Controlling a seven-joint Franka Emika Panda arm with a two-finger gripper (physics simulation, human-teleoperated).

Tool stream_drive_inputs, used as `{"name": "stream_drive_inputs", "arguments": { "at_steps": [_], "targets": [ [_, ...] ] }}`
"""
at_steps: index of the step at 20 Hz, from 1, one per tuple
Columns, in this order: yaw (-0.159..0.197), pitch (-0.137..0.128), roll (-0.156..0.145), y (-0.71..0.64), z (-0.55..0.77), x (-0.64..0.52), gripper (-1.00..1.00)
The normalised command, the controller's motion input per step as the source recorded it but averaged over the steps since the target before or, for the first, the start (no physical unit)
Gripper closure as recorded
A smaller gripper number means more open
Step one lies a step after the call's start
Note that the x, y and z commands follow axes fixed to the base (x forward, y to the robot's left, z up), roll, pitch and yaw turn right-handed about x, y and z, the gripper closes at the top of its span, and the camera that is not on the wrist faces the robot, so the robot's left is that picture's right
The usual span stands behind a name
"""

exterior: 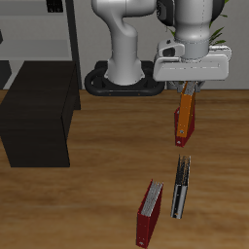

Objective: Place the orange book upright on top of the shelf

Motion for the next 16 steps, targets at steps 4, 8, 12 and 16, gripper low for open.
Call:
{"name": "stream_drive_inputs", "arguments": {
  "at_steps": [4, 8, 12, 16],
  "targets": [
    [-0.018, -0.015, 0.013, -0.48, 0.62, -0.22, 1.0],
    [0.013, 0.008, 0.019, -0.59, 0.49, -0.18, 1.0],
    [0.006, 0.014, 0.043, -0.42, 0.29, -0.14, 1.0],
    [-0.014, 0.033, 0.029, -0.56, 0.22, -0.13, 1.0]
  ]
}}
